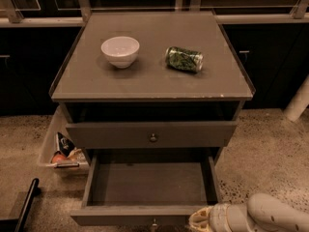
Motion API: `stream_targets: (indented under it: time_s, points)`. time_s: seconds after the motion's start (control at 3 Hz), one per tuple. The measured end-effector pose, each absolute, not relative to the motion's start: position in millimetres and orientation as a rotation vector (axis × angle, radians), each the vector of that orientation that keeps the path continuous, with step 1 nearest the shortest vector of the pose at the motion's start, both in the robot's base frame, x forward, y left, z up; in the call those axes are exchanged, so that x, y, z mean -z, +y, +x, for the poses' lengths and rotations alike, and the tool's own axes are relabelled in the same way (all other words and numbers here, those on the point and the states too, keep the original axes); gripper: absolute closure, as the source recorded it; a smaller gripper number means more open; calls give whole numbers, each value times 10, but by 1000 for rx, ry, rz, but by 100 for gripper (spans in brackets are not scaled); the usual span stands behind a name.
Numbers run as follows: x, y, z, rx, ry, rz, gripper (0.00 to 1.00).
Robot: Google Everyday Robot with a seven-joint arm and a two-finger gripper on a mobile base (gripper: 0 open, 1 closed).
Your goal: Close middle drawer
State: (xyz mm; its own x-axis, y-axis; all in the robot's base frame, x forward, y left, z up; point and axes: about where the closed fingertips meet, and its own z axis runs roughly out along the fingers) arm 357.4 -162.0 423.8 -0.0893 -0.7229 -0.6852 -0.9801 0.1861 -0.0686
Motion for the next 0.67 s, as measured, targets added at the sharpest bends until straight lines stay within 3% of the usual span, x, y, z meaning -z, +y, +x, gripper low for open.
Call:
stream_targets:
  time_s: [0.33, 0.67]
  points:
    - [-4095, -1603, 3582, -566, 1890, -1591, 100]
    - [-4093, -1602, 3582, -567, 1890, -1591, 81]
